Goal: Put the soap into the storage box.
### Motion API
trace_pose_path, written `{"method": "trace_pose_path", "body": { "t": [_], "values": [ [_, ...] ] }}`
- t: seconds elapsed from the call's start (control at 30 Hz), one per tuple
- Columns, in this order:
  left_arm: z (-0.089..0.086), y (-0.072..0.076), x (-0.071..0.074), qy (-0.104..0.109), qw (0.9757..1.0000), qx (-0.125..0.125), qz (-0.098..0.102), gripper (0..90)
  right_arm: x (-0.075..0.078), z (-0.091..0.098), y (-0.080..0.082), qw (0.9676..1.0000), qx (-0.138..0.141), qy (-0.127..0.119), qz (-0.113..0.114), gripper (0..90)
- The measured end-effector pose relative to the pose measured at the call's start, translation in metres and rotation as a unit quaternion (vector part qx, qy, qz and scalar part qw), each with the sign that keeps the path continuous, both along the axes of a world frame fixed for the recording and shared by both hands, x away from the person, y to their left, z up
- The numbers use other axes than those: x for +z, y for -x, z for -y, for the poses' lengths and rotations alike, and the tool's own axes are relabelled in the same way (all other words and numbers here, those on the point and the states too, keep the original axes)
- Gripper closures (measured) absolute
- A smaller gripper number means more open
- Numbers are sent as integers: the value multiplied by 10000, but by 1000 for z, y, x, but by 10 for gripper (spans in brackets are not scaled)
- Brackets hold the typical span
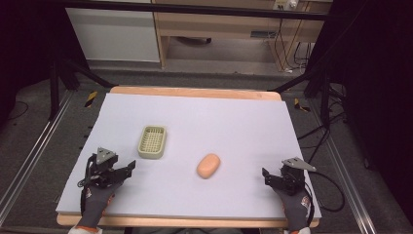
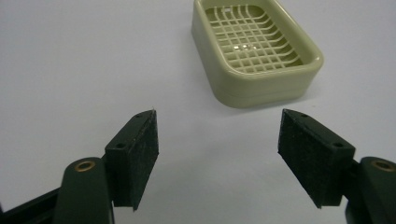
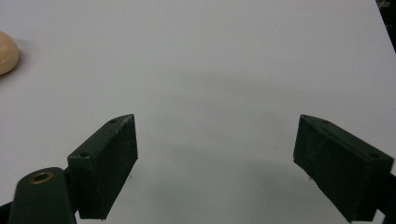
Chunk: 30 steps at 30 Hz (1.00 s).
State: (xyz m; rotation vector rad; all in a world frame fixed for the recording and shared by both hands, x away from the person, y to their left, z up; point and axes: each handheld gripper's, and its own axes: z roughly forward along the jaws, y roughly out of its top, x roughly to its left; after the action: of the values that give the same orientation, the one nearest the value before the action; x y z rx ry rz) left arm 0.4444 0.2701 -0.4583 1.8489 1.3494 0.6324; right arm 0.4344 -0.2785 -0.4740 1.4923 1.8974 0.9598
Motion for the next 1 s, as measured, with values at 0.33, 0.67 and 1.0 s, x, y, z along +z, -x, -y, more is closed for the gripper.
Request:
{"method": "trace_pose_path", "body": {
  "t": [0.33,0.67,1.0],
  "values": [
    [14,6,4,24,9997,-214,105,276,0,-1,0,9999,3,101,-8,126],
    [23,10,9,29,9992,-365,145,271,-1,-3,0,9999,9,118,-54,122],
    [31,12,12,34,9986,-508,152,262,0,-4,0,9999,66,112,-64,122]
  ]
}}
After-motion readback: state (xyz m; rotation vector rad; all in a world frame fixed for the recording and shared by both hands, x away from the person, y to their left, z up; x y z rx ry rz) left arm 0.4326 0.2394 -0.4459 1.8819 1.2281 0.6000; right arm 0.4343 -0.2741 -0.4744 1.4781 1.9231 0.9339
